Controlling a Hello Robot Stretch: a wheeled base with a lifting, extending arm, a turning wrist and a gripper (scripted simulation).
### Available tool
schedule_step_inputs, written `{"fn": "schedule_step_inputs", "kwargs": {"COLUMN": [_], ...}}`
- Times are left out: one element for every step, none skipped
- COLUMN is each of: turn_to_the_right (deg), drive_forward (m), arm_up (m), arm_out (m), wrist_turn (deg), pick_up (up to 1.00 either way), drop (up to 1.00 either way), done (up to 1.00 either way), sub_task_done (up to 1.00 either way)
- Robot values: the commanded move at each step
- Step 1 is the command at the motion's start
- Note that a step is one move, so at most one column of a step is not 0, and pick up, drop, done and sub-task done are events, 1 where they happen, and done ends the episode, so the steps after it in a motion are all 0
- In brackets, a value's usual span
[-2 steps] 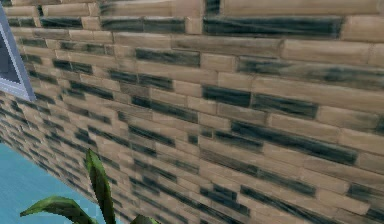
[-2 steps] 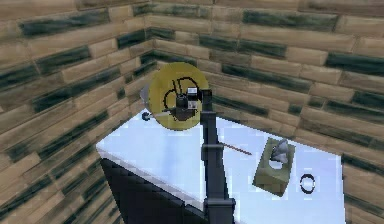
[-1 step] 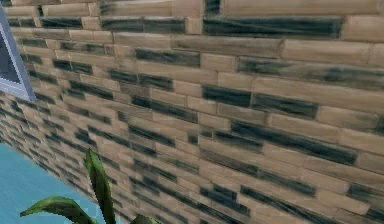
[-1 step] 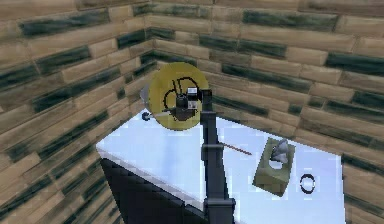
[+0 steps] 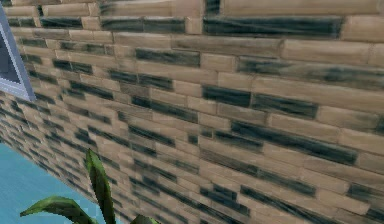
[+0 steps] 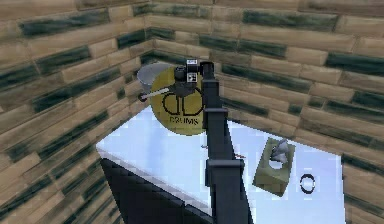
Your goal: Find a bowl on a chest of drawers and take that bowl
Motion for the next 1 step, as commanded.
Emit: {"fn": "schedule_step_inputs", "kwargs": {"turn_to_the_right": [0.0], "drive_forward": [0.0], "arm_up": [0.0], "arm_out": [0.0], "wrist_turn": [0.0], "pick_up": [0.0], "drop": [0.0], "done": [1.0], "sub_task_done": [0.0]}}
